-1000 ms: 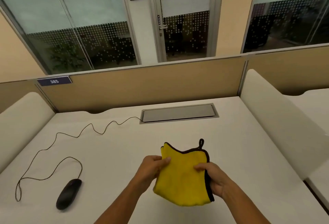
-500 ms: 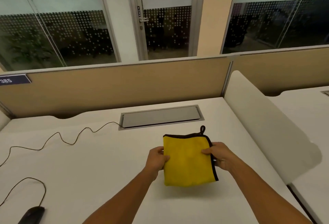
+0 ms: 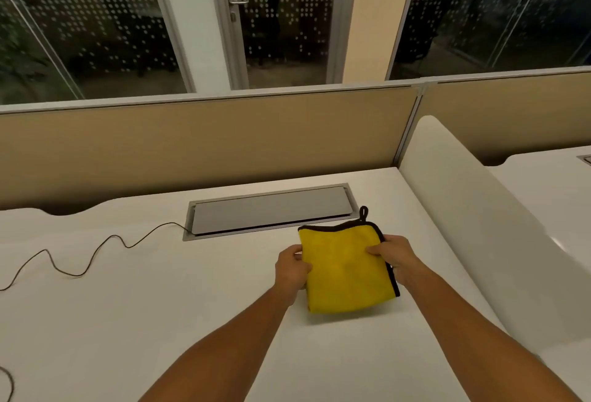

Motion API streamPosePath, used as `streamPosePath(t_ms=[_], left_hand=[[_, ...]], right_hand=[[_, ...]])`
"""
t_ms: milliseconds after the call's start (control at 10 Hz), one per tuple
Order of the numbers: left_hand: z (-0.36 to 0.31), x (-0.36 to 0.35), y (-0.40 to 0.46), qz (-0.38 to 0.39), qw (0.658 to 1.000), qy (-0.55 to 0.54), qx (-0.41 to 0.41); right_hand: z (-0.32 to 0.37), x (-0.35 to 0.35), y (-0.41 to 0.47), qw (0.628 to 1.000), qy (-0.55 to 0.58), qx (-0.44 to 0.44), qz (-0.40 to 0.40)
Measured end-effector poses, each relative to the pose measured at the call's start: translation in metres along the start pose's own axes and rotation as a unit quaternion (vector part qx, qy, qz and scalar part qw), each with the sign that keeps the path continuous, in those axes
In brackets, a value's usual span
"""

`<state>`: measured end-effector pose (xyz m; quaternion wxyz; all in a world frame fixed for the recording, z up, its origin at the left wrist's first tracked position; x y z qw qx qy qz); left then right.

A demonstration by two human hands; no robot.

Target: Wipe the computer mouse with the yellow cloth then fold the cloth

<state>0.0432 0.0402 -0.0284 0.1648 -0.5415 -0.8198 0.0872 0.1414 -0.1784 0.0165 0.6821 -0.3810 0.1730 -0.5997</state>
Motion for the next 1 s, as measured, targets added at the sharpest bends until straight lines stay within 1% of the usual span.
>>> streamPosePath(t_ms=[200, 400, 500, 600, 800, 900, 1000], left_hand=[[0.004, -0.009, 0.029, -0.022, 0.999, 0.045, -0.010], [0.010, -0.013, 0.044, -0.019, 0.995, 0.095, -0.013], [0.012, -0.013, 0.044, -0.019, 0.987, 0.153, -0.035], [0.010, -0.015, 0.039, -0.010, 0.974, 0.219, -0.055], [-0.002, -0.006, 0.025, 0.023, 0.950, 0.305, -0.070], [-0.009, 0.012, 0.017, 0.025, 0.936, 0.342, -0.081], [-0.028, 0.040, 0.003, -0.006, 0.927, 0.361, -0.099]], right_hand=[[0.016, -0.007, 0.039, 0.999, -0.031, 0.006, -0.028], [0.012, -0.007, 0.066, 0.997, -0.056, 0.003, -0.054], [0.004, -0.003, 0.076, 0.994, -0.080, 0.015, -0.073], [0.012, -0.006, 0.067, 0.983, -0.142, 0.065, -0.100], [0.018, -0.006, 0.052, 0.965, -0.206, 0.109, -0.123], [0.020, -0.004, 0.044, 0.957, -0.223, 0.132, -0.130], [0.024, -0.006, 0.031, 0.944, -0.250, 0.172, -0.133]])
Point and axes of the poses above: each hand's wrist, its own y-axis towards the middle knuckle, its own x-axis out of the back of the hand, z = x × y, the point moved 6 cm from there along y, towards the middle knuckle, and after that the axes turned 12 degrees about -x, right-handed, at the moved point
